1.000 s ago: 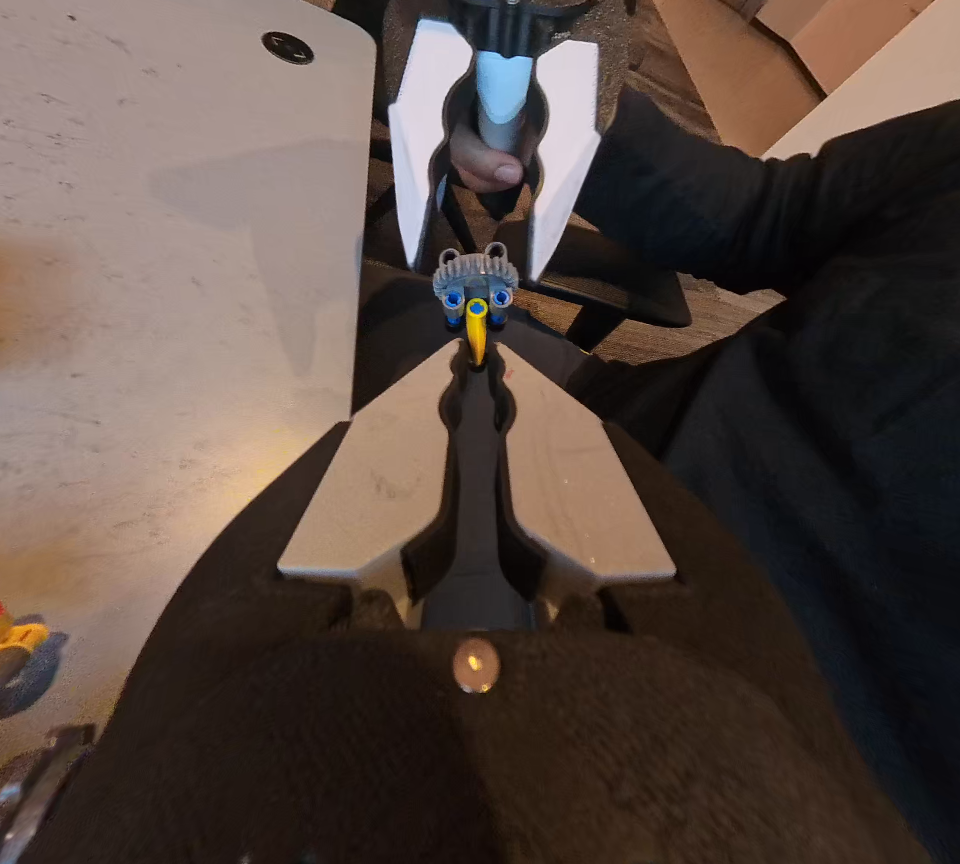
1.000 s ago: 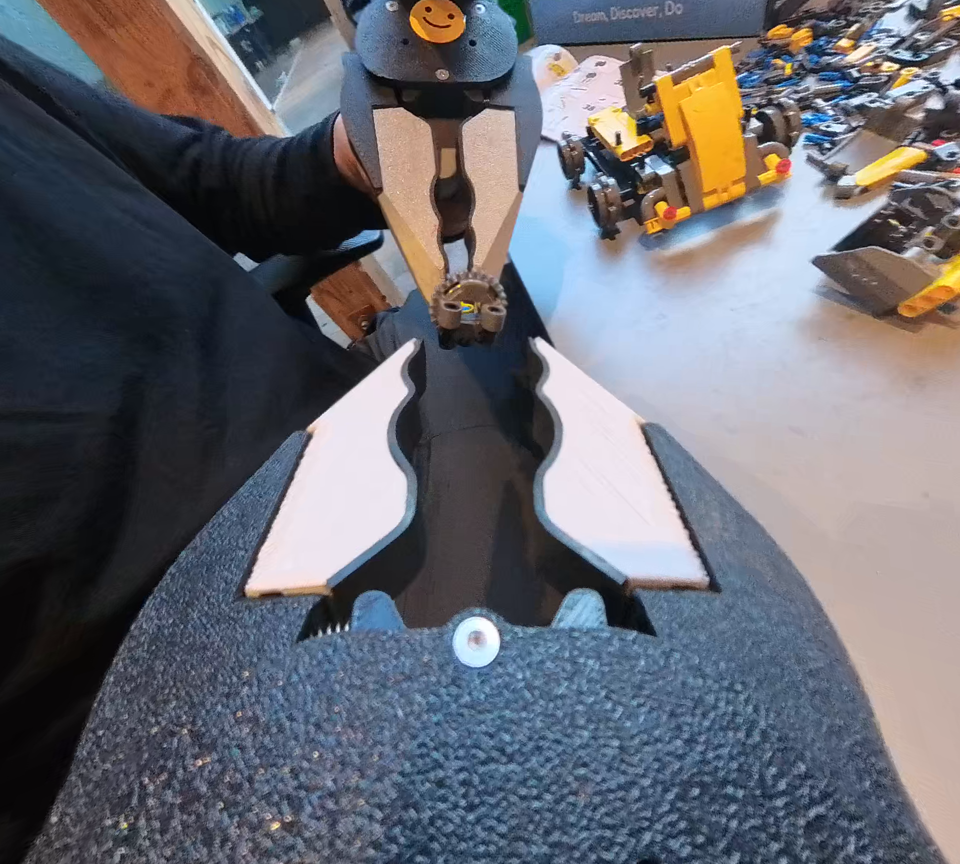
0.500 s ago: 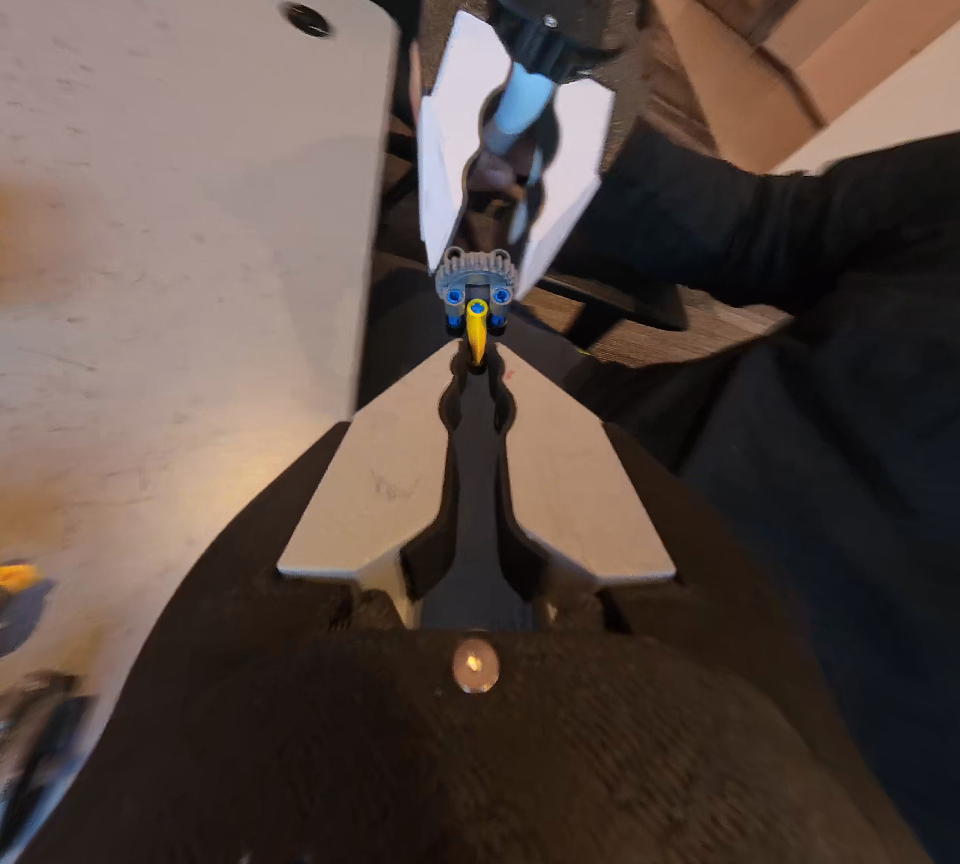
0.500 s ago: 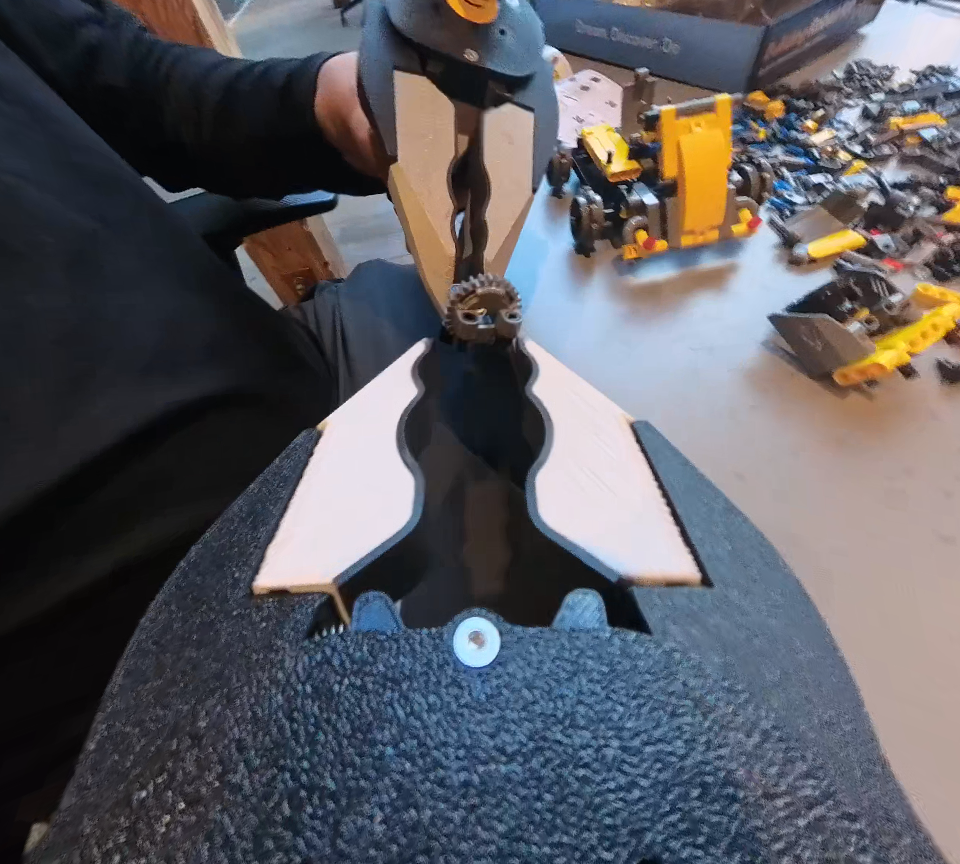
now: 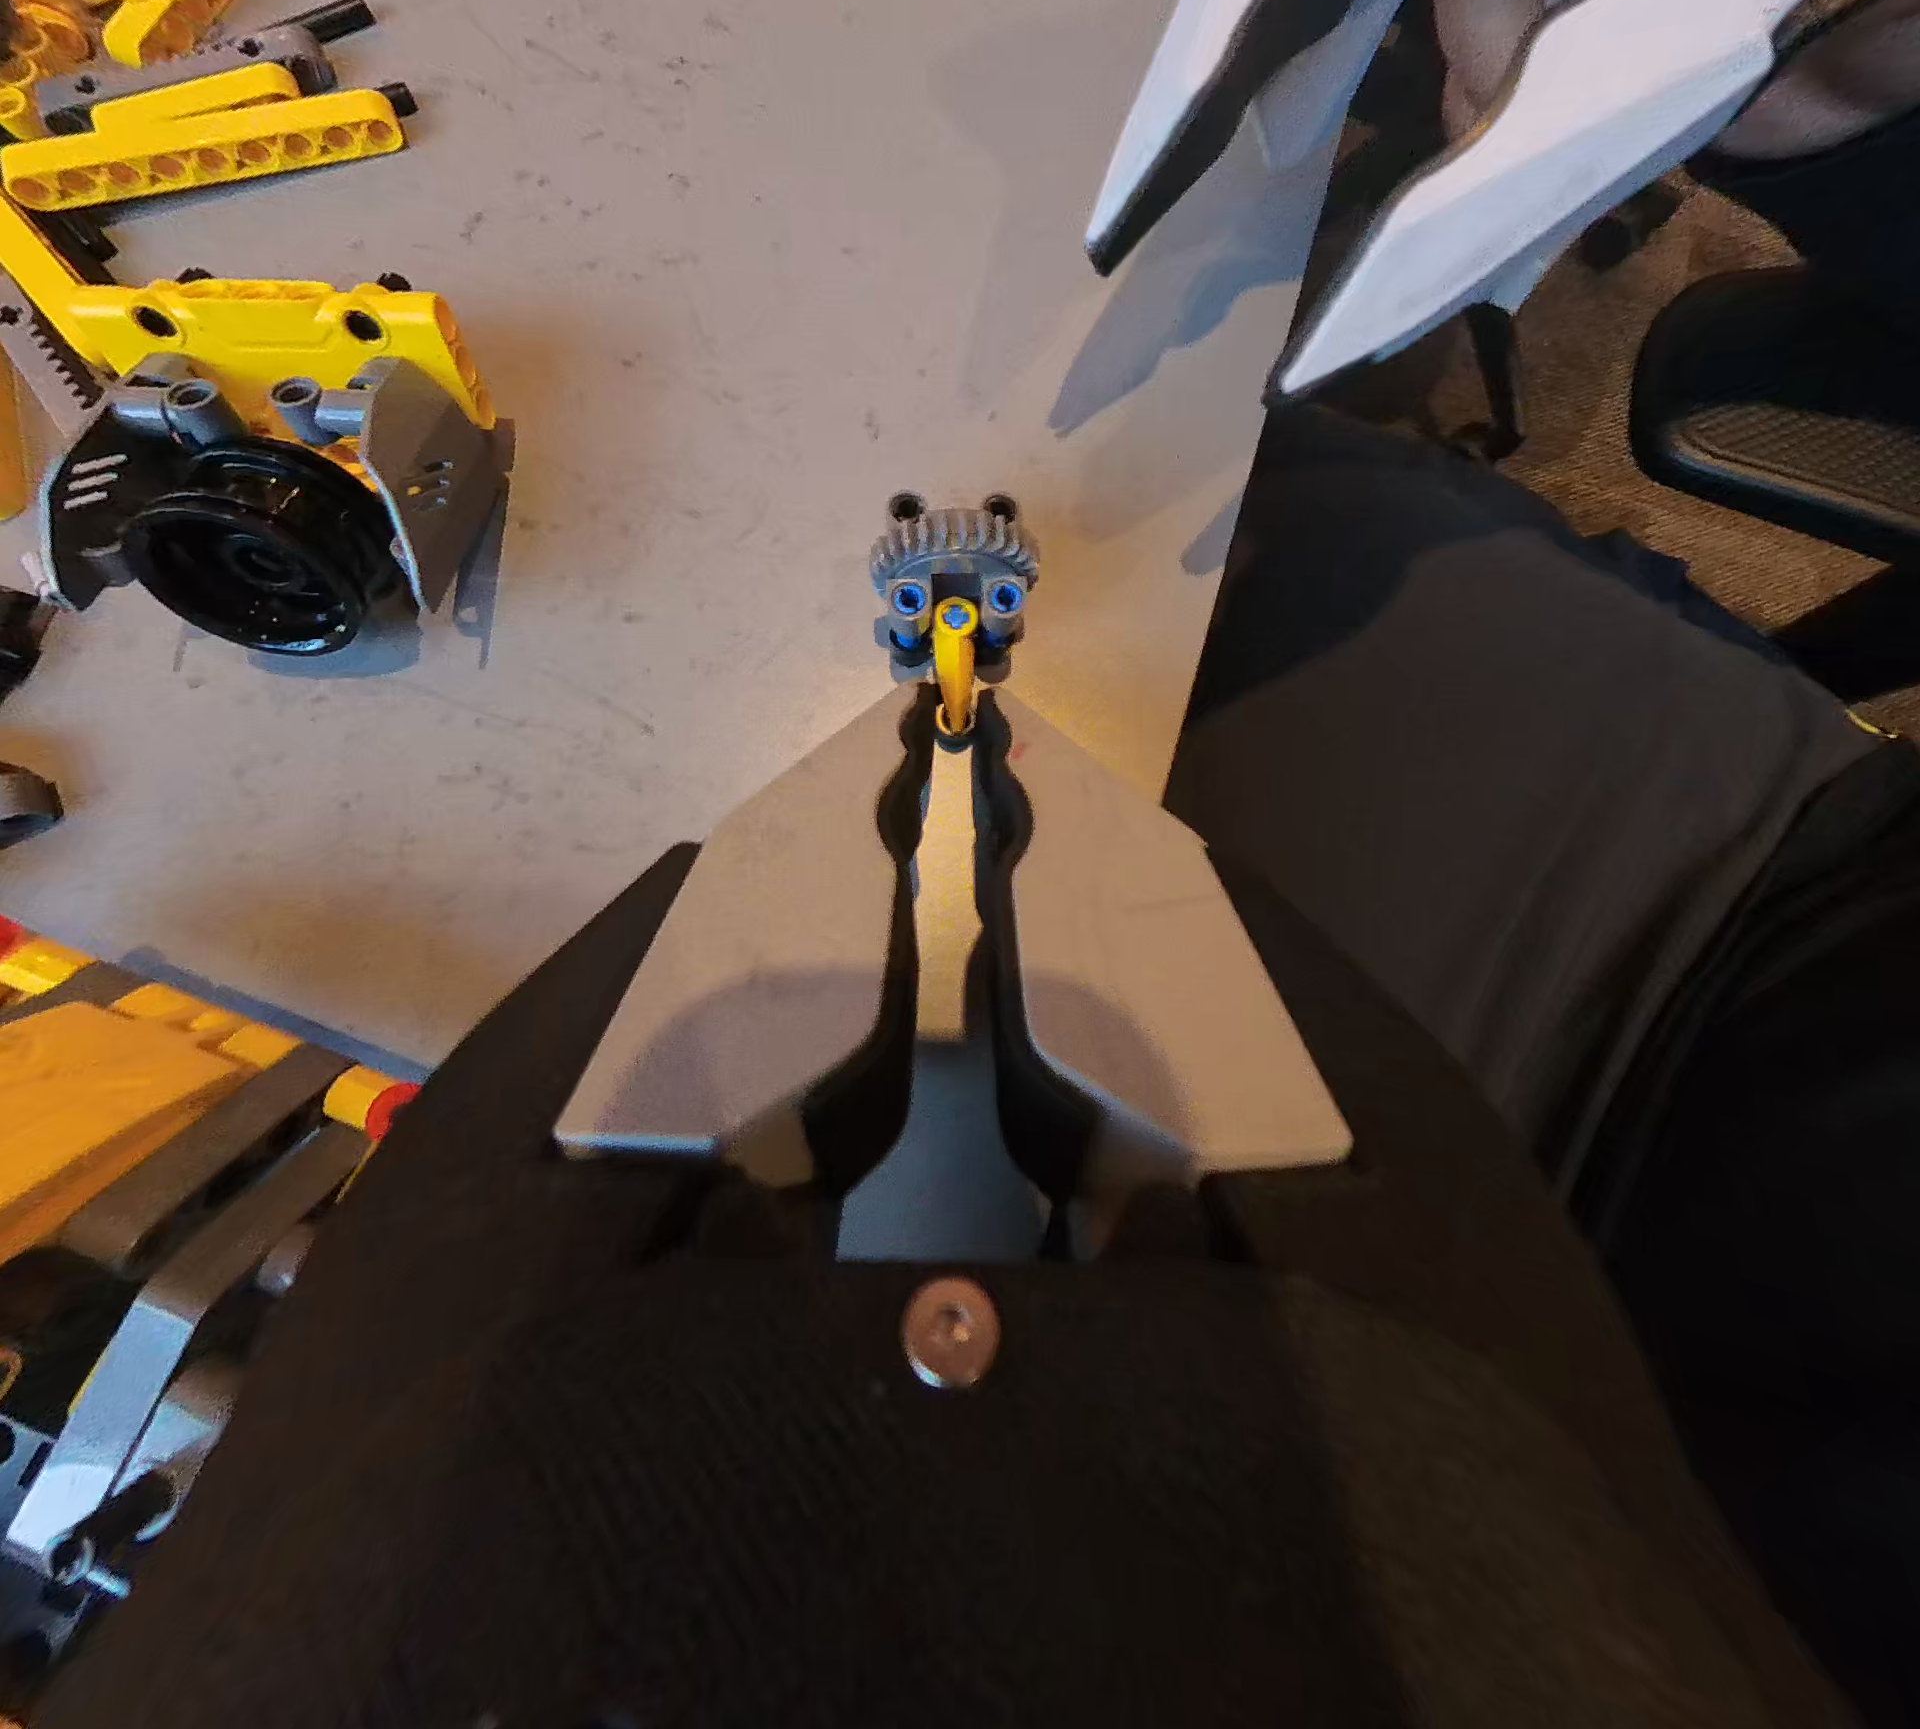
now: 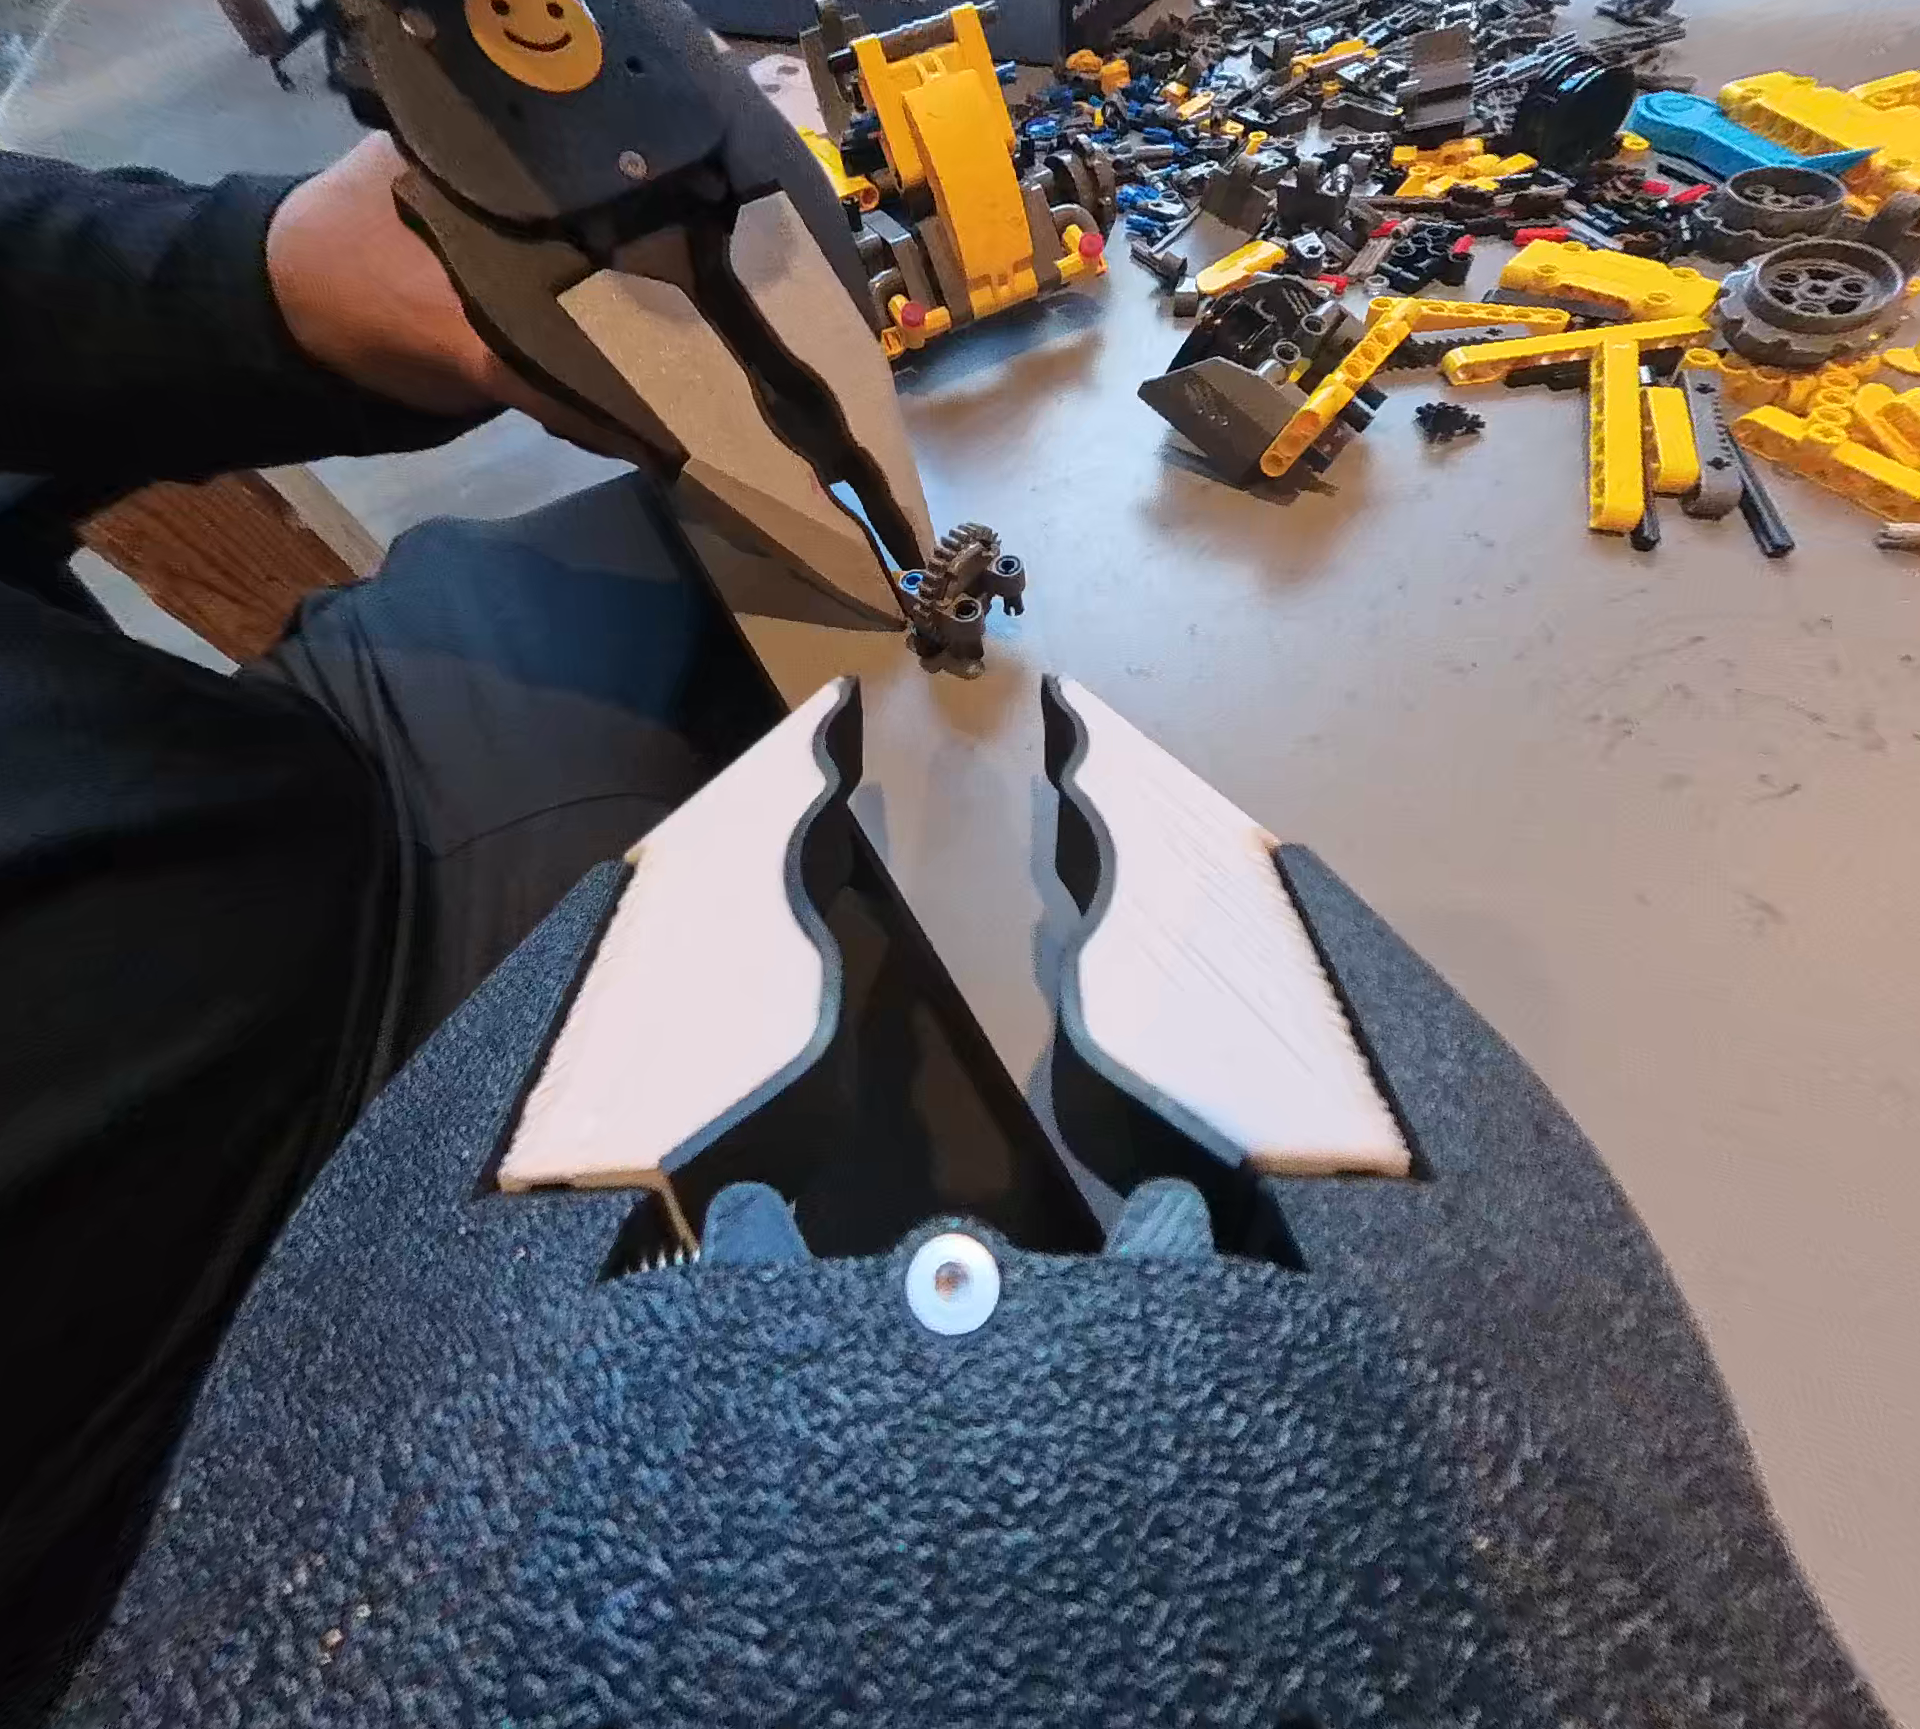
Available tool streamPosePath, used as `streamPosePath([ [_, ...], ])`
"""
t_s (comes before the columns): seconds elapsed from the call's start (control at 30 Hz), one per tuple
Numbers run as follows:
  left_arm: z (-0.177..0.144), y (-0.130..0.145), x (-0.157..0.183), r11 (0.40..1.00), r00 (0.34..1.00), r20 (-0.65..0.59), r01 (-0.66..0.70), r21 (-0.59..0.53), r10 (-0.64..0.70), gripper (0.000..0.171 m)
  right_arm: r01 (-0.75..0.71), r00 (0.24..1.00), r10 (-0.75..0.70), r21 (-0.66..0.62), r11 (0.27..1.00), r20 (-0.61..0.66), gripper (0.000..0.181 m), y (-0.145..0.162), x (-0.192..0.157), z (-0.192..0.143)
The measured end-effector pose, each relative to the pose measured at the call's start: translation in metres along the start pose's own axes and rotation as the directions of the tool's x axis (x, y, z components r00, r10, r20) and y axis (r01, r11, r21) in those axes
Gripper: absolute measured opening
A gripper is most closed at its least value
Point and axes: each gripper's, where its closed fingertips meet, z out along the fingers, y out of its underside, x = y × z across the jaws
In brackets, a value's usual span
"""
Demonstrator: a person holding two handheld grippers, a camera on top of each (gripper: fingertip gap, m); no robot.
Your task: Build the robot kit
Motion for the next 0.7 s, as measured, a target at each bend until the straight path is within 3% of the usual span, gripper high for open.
streamPosePath([
  [0.17,-0.008,0.004,-0.003,0.999,0.999,0.011,0.040,0.023,-0.040,0.025,-0.029,0.999,0.029,0.009,1.000,-0.019,0.035,-0.001,0.005,0.001],
  [0.43,-0.060,0.006,-0.009,0.973,0.991,0.124,0.021,0.228,-0.051,0.044,-0.008,0.995,0.015,0.069,0.998,-0.098,0.035,-0.019,0.016,-0.001],
  [0.7,-0.093,0.039,0.031,0.936,0.999,0.046,0.004,0.352,-0.021,0.058,0.107,0.973,-0.097,0.033,0.994,-0.210,0.036,-0.045,0.038,0.010],
])
